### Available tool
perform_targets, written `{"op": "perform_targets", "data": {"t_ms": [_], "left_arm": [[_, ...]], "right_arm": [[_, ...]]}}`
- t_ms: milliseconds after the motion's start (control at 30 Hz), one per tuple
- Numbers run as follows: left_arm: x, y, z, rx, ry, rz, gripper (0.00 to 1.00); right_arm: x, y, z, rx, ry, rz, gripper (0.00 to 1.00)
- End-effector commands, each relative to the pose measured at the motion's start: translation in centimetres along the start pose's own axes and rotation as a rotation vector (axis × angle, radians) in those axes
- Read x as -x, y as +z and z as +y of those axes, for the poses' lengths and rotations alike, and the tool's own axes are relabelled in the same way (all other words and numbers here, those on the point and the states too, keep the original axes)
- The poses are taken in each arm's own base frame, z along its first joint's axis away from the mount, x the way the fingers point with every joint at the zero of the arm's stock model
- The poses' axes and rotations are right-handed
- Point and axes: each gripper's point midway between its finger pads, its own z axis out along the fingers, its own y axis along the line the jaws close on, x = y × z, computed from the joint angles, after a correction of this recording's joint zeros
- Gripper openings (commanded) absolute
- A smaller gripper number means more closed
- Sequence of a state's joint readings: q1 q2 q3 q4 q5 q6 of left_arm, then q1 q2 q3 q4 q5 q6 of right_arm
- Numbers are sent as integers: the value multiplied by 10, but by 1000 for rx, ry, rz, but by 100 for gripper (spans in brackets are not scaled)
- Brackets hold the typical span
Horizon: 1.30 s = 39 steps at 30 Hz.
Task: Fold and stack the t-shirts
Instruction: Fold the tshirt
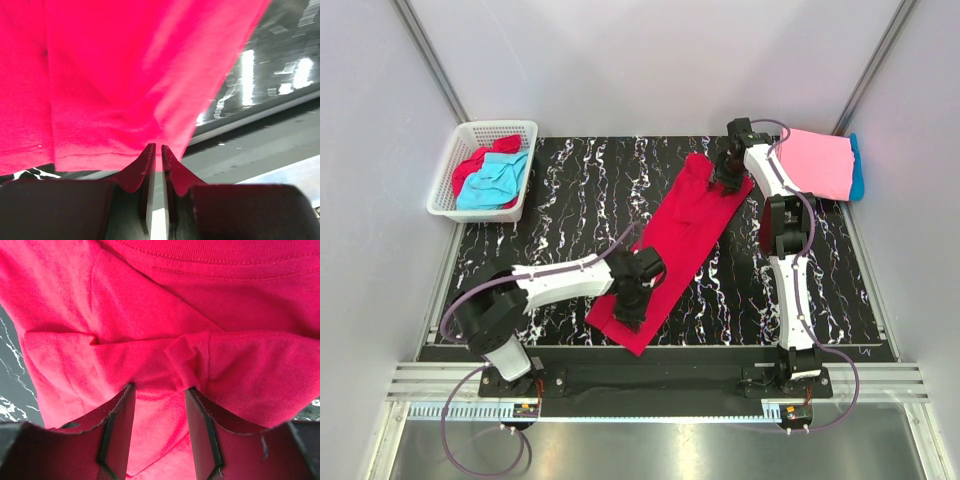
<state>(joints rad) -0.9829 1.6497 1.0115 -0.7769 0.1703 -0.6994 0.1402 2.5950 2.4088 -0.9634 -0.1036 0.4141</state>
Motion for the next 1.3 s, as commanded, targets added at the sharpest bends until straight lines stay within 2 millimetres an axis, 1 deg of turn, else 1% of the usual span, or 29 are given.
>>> {"op": "perform_targets", "data": {"t_ms": [0, 67, 100, 200, 267, 300, 367, 400, 433, 467, 500, 533, 567, 600, 633, 667, 700, 733, 767, 800, 833, 867, 900, 933, 1033, 1100, 1133, 1200, 1267], "left_arm": [[32, -42, -19, -46, 76, -162, 14], [45, -62, -18, -31, 86, -252, 16], [55, -82, -27, -58, 95, -315, 18], [77, -109, -33, -55, 100, -402, 22], [90, -115, -34, -45, 96, -425, 23], [103, -124, -35, -49, 74, -451, 23], [124, -121, -26, -28, 26, -447, 23], [139, -132, -28, -45, 8, -476, 23], [151, -125, -24, -35, -16, -463, 23], [168, -128, -12, -39, -62, -470, 23], [188, -140, -13, -56, -77, -507, 23], [204, -131, -6, -40, -93, -501, 23], [219, -132, 3, -71, -127, -493, 23], [242, -147, -2, -105, -124, -547, 23], [256, -149, -1, -121, -107, -565, 23], [271, -132, 2, -148, -111, -532, 23], [294, -146, -6, -190, -90, -592, 23], [305, -140, -8, -209, -73, -589, 23], [323, -135, -13, -254, -63, -587, 23], [335, -129, -17, -290, -47, -587, 23], [343, -125, -23, -328, -30, -585, 22], [350, -134, -38, -406, 8, -593, 22], [361, -116, -43, -450, 24, -583, 22], [365, -114, -50, -498, 33, -582, 22], [376, -98, -68, -634, 67, -560, 23], [380, -98, -79, -706, 96, -553, 24], [380, -83, -79, -723, 80, -524, 25], [382, -73, -81, -742, 79, -512, 26], [385, -52, -72, -702, 38, -502, 28]], "right_arm": [[15, -4, -11, -31, -24, -46, 52], [23, -15, -8, -26, -45, -75, 52], [30, -30, -2, -9, -55, -102, 53], [45, -59, 5, -3, -53, -172, 71], [44, -68, 6, -1, -56, -178, 77], [47, -84, 8, 5, -62, -202, 83], [37, -88, 2, -16, -76, -191, 99], [43, -111, 8, 0, -90, -244, 100], [22, -99, -2, -21, -97, -195, 100], [13, -103, -2, -17, -103, -197, 100], [19, -129, 8, 35, -108, -268, 100], [-12, -113, -5, 26, -104, -196, 100], [-24, -116, -4, 47, -83, -184, 100], [-24, -138, 9, 124, -88, -240, 100], [-62, -121, -5, 110, -80, -163, 100], [-76, -122, -4, 124, -63, -160, 99], [-79, -142, 11, 178, -83, -224, 95], [-111, -131, -1, 158, -77, -170, 93], [-123, -135, 1, 170, -63, -165, 90], [-135, -149, 16, 229, -91, -180, 88], [-157, -143, 11, 219, -94, -143, 83], [-165, -146, 13, 227, -95, -142, 82], [-172, -157, 22, 266, -115, -154, 80], [-192, -155, 24, 271, -137, -125, 77], [-214, -162, 28, 311, -159, -99, 76], [-224, -168, 34, 363, -161, -84, 75], [-234, -165, 32, 370, -162, -61, 75], [-241, -169, 39, 424, -163, -53, 74], [-253, -167, 42, 449, -167, -31, 73]]}}
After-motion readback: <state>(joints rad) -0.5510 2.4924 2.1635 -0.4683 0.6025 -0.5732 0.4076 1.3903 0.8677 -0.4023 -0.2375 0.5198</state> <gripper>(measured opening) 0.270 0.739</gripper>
